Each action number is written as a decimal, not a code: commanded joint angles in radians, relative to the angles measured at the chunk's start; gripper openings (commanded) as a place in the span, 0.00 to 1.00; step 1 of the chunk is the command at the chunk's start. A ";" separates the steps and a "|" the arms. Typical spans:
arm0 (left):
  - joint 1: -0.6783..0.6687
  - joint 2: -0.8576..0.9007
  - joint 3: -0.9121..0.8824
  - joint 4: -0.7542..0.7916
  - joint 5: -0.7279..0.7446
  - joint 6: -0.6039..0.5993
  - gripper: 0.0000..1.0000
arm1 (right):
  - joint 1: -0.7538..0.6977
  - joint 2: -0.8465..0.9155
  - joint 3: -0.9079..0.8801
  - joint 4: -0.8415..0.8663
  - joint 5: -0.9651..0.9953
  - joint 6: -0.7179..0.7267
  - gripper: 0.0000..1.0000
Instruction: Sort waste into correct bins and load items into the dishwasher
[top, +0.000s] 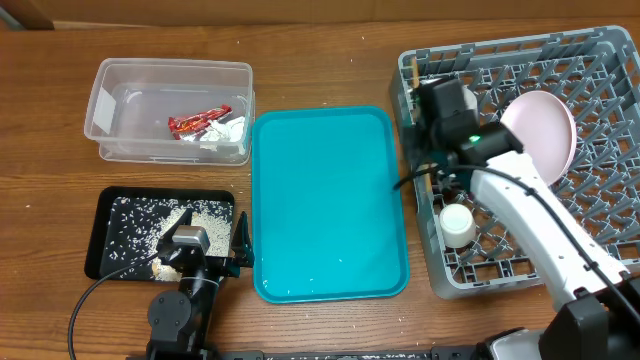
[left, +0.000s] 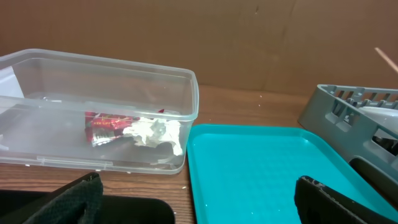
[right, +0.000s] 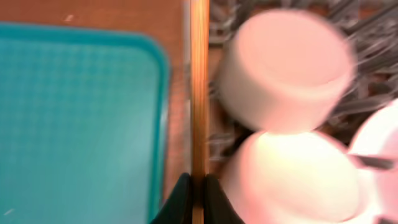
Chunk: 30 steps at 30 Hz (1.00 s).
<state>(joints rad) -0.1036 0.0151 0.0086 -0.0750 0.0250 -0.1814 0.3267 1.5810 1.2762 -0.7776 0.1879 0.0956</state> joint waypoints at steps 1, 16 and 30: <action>-0.003 -0.010 -0.004 -0.002 -0.002 -0.006 1.00 | -0.045 -0.006 0.007 0.043 0.019 -0.098 0.04; -0.003 -0.010 -0.004 -0.002 -0.002 -0.006 1.00 | -0.055 -0.012 0.055 -0.040 -0.069 -0.072 0.64; -0.003 -0.010 -0.004 -0.002 -0.002 -0.006 1.00 | 0.122 -0.497 0.211 -0.352 -0.243 0.080 1.00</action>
<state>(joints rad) -0.1032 0.0151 0.0086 -0.0750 0.0250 -0.1818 0.4118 1.1778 1.4719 -1.1091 -0.0196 0.0795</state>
